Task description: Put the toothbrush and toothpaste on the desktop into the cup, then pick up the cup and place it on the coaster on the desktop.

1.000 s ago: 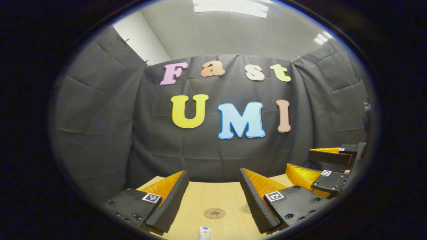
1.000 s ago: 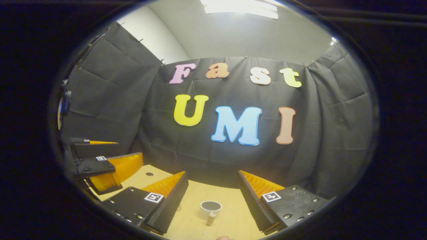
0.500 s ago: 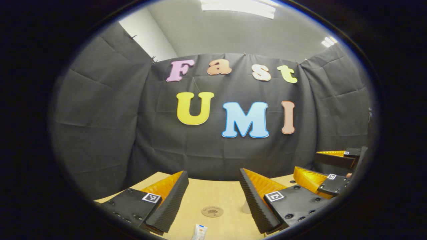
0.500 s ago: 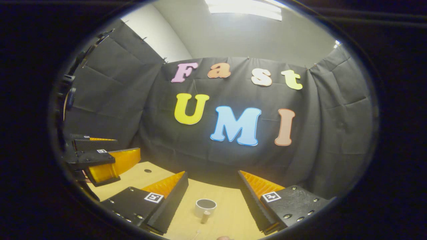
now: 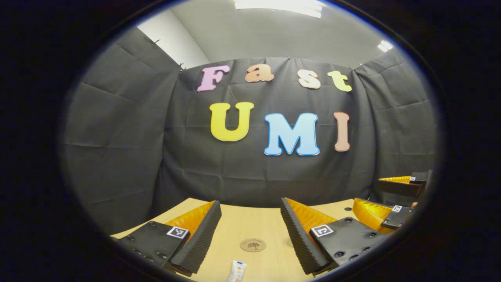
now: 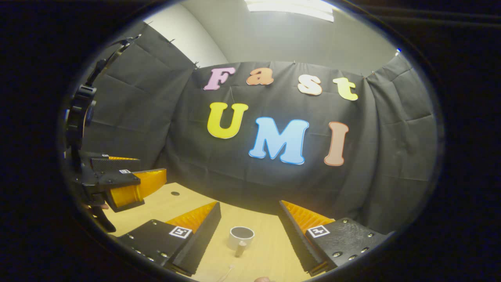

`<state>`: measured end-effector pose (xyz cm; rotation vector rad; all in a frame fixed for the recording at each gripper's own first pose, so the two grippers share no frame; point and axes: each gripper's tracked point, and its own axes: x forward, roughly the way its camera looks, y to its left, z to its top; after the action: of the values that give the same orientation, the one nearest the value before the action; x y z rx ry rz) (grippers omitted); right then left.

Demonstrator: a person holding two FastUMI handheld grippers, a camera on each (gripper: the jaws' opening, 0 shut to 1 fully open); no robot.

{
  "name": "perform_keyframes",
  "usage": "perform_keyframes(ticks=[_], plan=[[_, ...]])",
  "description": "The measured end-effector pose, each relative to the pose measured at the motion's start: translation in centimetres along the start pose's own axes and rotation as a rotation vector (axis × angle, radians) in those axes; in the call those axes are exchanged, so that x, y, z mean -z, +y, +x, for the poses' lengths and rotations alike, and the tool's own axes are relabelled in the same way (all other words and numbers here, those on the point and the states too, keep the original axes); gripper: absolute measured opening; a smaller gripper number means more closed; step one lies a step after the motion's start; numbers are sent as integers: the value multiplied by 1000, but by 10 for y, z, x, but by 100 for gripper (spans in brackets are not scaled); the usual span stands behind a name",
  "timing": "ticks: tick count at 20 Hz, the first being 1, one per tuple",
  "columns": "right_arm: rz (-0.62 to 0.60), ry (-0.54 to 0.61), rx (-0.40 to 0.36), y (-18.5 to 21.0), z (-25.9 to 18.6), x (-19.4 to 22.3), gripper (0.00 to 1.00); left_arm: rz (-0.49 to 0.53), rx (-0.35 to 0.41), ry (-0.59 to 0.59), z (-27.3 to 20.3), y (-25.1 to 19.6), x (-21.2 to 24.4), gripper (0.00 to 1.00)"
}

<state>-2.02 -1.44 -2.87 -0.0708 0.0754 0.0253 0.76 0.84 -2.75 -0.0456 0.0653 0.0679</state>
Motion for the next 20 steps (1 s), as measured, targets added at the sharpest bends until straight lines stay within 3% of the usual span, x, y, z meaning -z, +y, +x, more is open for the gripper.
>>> perform_keyframes(ticks=[17, 20], plan=[[119, 552, -68, 26, 9, 147, 92, 22, 128, 520, 42, -21, 169, 98], [191, 655, -91, 35, 6, 169, 92, 22, 136, 612, 43, -16, 195, 98]])
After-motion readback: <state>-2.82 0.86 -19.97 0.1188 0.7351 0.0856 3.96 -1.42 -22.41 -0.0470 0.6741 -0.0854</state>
